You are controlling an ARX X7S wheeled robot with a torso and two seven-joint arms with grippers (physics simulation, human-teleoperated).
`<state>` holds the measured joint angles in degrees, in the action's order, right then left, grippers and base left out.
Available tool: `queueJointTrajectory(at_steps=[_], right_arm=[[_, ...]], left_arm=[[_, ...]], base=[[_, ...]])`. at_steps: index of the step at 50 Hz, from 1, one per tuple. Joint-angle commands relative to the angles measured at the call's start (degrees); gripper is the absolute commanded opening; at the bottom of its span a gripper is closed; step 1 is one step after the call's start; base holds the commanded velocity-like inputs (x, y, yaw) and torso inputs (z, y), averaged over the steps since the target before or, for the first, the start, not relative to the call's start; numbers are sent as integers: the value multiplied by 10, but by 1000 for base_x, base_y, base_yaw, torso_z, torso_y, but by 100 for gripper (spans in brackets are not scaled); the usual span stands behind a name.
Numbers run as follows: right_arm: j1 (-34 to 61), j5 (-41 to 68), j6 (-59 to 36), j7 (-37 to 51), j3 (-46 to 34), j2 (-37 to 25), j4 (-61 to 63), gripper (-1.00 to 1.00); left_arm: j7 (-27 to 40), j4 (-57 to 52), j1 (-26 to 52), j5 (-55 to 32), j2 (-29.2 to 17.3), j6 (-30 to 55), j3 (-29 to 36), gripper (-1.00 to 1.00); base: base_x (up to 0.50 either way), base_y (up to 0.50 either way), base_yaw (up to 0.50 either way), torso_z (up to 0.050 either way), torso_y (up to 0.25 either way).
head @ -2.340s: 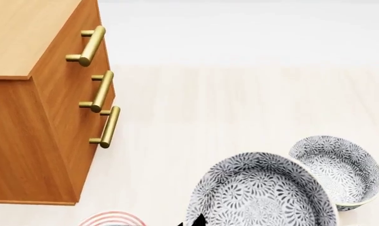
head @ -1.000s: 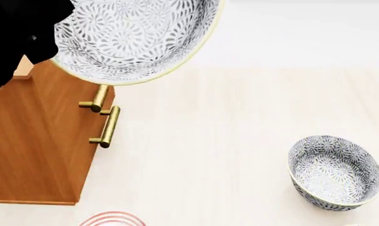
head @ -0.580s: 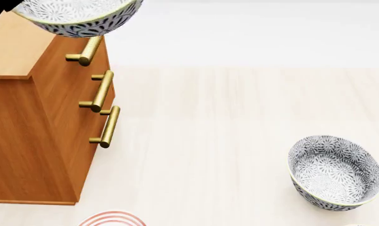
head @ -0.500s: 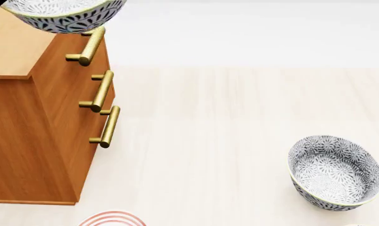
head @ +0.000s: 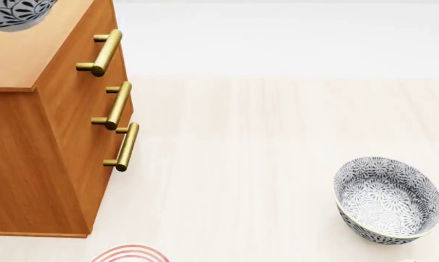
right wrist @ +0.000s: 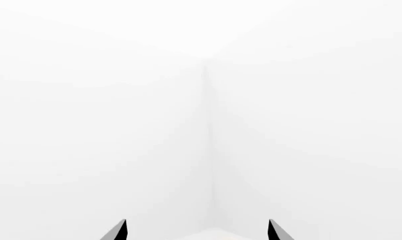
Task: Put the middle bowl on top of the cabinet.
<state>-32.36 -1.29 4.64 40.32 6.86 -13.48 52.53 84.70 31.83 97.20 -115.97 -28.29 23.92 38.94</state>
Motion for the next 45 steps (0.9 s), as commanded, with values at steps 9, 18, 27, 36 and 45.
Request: queueJointTrajectory(at_steps=[9,18,27,36,45], right_arm=[[-1,2,6,4,0,-6,-5,100],[-3,3,10,7,2,-8,-5,100],[-10,4,14,10,5,-9,-3,100],[-12,3,15,11,3,-10,-1,100],[-16,5,21,14,6,-12,-1,100]], left_arm=[[-36,76,8,41,-27,-30,11,-100],[-44,76,2,56,-36,-29,21,-100],[-60,98,-10,66,-33,-32,30,-100],[-65,100,-17,72,-36,-33,35,-100],[-67,109,-24,78,-35,-34,40,-100]], base=[[0,0,0,0,0],[0,0,0,0,0],[0,0,0,0,1],[0,0,0,0,0],[0,0,0,0,1]])
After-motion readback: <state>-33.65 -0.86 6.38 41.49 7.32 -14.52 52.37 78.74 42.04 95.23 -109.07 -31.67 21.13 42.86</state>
